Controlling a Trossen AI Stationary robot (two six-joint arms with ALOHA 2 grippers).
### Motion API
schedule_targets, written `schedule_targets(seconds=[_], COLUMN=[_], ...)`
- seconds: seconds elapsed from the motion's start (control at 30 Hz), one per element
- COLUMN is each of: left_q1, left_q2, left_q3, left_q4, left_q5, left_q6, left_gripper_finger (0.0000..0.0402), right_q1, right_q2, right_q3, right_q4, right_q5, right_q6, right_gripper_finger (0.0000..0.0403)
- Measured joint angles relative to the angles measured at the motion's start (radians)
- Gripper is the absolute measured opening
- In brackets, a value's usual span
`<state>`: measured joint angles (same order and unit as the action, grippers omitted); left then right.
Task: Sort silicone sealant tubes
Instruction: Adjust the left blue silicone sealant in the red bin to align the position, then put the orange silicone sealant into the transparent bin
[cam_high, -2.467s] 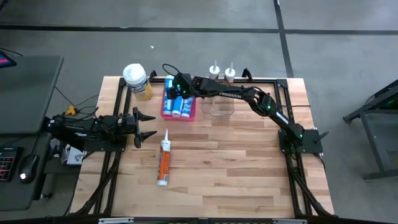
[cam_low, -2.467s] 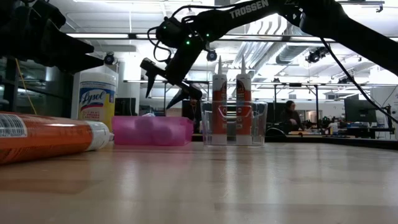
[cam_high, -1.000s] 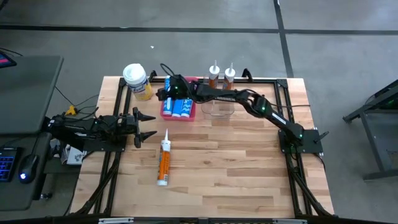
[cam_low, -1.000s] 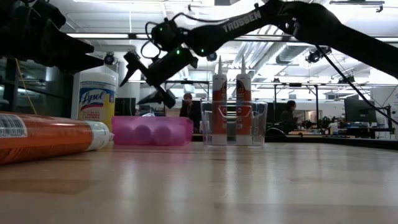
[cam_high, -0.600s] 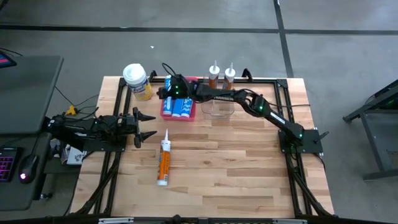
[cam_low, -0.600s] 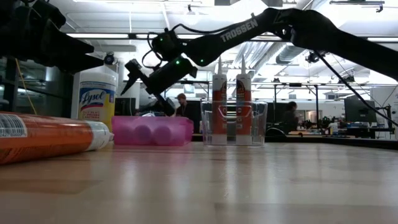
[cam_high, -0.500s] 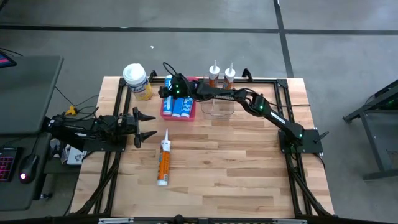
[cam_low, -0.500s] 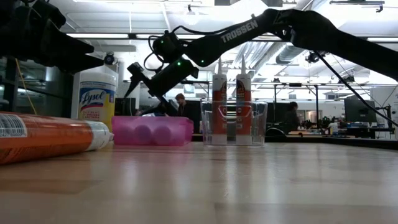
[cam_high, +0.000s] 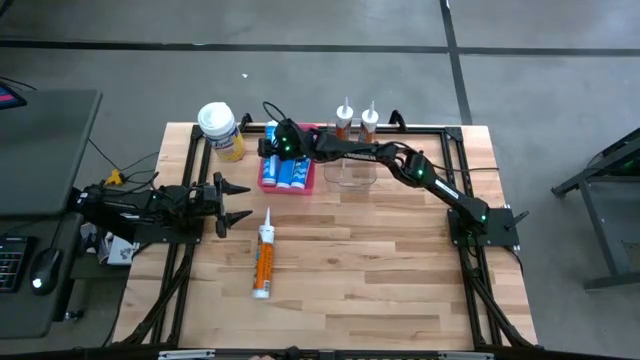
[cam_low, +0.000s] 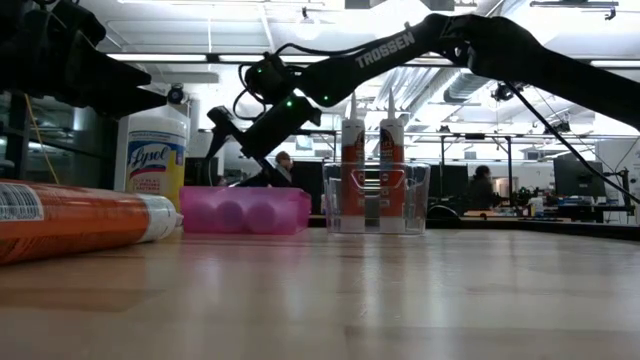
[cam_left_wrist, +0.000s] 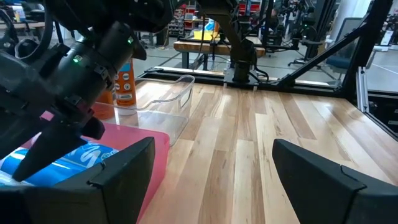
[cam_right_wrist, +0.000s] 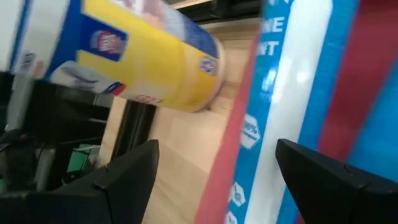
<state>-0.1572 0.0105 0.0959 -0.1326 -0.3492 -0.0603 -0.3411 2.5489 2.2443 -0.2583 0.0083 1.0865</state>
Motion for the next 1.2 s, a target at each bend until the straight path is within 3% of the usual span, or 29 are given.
schedule_targets(seconds=[0.23,0.53,0.83,1.03,1.2], left_q1=[0.000,0.000,0.000,0.000,0.000], left_q2=[0.000,0.000,0.000,0.000,0.000], left_q3=[0.000,0.000,0.000,0.000,0.000], left_q4=[0.000,0.000,0.000,0.000,0.000], left_q5=[0.000,0.000,0.000,0.000,0.000], left_q6=[0.000,0.000,0.000,0.000,0.000], left_gripper_finger=[0.0319,0.0319,0.0319,0.0319,0.0319], right_q1=[0.000,0.016,0.014,0.043,0.054], right_q2=[0.000,0.000,0.000,-0.033,-0.085], right_q3=[-0.001,0.000,0.000,0.000,0.000], right_q4=[-0.058,0.154,0.174,0.208,0.117], right_q5=[-0.014,0.015,0.060,-0.016,-0.021], right_q6=[0.042,-0.012,-0.051,-0.051,-0.072], right_gripper_finger=[0.0321,0.0321,0.0321,0.0321,0.0321])
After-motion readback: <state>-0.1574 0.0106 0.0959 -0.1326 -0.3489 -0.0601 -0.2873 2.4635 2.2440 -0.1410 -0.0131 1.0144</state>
